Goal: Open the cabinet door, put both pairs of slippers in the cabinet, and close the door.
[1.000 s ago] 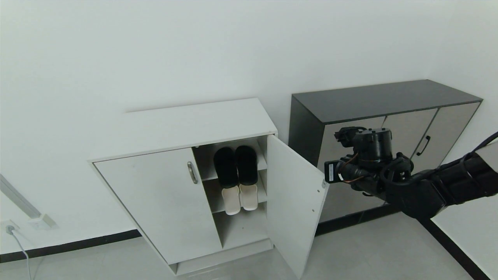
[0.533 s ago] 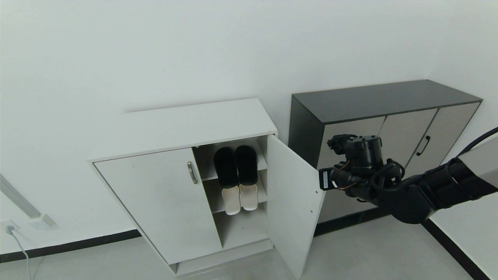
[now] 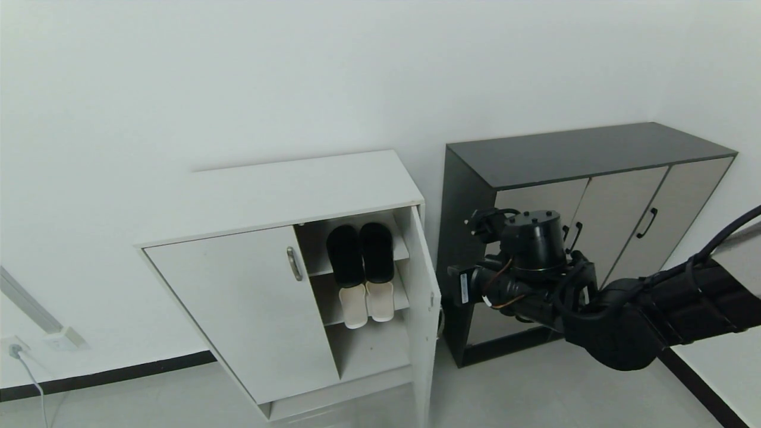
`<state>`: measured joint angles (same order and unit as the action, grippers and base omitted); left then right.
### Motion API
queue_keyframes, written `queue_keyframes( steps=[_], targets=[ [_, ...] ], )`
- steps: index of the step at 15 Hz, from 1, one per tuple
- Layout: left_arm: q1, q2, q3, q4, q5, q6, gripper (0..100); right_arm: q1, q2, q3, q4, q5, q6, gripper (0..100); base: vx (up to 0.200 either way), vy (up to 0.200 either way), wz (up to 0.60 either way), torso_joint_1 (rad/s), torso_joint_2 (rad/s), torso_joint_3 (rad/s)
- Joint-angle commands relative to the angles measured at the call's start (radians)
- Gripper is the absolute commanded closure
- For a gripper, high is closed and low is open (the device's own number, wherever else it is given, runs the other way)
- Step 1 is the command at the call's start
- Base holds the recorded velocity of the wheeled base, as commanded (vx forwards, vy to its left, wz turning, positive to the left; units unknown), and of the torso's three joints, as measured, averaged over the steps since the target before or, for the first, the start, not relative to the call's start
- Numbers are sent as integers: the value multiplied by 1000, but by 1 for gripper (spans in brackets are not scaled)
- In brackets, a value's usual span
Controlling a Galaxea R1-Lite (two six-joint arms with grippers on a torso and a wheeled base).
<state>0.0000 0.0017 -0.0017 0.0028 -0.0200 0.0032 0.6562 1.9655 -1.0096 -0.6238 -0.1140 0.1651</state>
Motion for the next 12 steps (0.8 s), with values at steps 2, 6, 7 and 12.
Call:
queue_keyframes(
  steps=[2, 6, 7, 12],
  targets=[
    [0, 0, 0, 0, 0, 0, 100, 17, -25, 39, -39, 7, -36, 100, 0, 0, 0, 0, 0, 0],
    [0, 0, 0, 0, 0, 0, 100, 36, -37, 55, -48, 10, -47, 100, 0, 0, 0, 0, 0, 0],
    [0, 0, 0, 0, 0, 0, 100, 40, -36, 57, -54, 10, -47, 100, 0, 0, 0, 0, 0, 0],
    [0, 0, 0, 0, 0, 1, 100, 51, -37, 68, -57, 11, -47, 100, 0, 0, 480, 1, 4, 3]
  ],
)
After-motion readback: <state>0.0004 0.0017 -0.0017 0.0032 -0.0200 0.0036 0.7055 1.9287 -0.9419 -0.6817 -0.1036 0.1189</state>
